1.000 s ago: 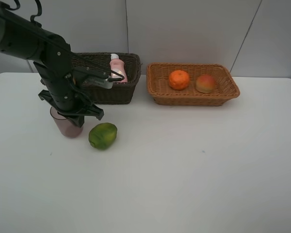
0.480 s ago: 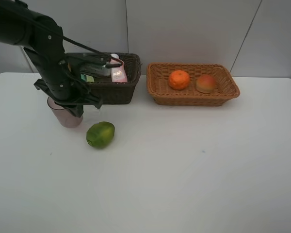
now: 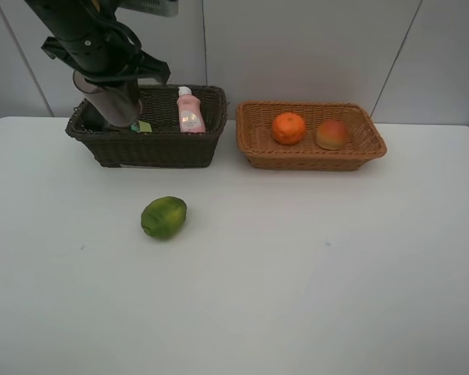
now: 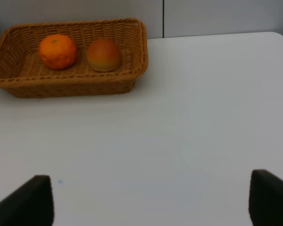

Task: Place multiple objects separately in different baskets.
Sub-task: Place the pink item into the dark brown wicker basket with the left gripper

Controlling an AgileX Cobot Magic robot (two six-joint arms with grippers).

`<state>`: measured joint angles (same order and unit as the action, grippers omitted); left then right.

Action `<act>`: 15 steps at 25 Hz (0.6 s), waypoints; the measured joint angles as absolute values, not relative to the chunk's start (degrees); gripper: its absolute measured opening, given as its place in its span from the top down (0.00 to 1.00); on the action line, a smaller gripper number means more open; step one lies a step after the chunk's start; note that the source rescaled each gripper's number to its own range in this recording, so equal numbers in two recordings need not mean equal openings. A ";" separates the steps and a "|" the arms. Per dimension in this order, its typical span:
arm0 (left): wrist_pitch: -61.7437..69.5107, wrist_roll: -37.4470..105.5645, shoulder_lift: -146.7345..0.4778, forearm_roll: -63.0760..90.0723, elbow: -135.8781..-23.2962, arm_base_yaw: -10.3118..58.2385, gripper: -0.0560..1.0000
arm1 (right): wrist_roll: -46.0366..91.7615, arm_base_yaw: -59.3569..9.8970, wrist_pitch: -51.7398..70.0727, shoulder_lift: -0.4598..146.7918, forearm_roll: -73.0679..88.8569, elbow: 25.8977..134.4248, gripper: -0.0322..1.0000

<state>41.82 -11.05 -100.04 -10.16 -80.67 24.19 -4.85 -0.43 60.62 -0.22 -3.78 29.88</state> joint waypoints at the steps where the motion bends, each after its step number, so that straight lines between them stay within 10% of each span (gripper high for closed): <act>1: 40.85 -11.05 -100.04 -10.62 -81.33 24.19 0.95 | -4.85 -0.43 60.62 -0.22 -3.78 29.88 0.17; 15: 14.51 -11.05 -105.55 -14.48 -83.48 24.19 0.95 | -4.85 -0.43 60.62 -0.22 -3.78 29.88 0.17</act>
